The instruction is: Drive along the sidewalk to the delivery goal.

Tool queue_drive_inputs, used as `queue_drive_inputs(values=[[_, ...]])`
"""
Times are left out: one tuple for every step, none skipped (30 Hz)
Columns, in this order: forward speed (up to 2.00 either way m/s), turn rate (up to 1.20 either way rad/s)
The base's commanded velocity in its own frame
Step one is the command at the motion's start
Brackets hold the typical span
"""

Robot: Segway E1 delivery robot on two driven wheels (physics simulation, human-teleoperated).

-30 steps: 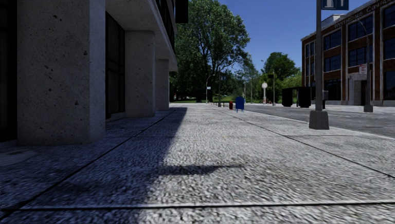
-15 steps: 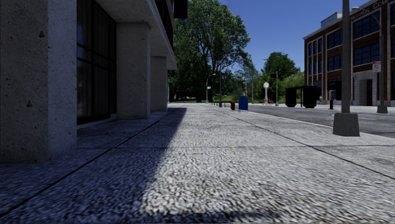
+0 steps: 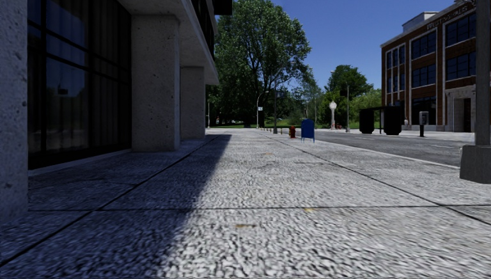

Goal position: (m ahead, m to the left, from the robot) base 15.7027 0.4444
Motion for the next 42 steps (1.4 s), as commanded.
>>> queue_drive_inputs(values=[[2.0,0.0],[2.0,0.0],[2.0,0.0],[2.0,0.0],[2.0,0.0],[2.0,0.0],[2.0,0.0],[2.0,0.0],[2.0,0.0],[2.0,0.0],[2.0,0.0],[2.0,0.0],[2.0,0.0],[2.0,0.0],[2.0,0.0],[2.0,0.0],[2.0,0.0],[2.0,0.0],[2.0,0.0],[2.0,0.0],[2.0,0.0],[2.0,0.0],[2.0,0.0],[2.0,0.0],[2.0,0.0],[2.0,0.0],[2.0,0.0],[2.0,0.0],[2.0,0.0],[2.0,0.0],[2.0,0.0],[2.0,0.0],[2.0,0.0],[2.0,0.0],[2.0,0.0],[2.0,0.0],[2.0,0.0],[2.0,0.0],[2.0,0.0],[2.0,0.0],[2.0,0.0],[2.0,0.0]])
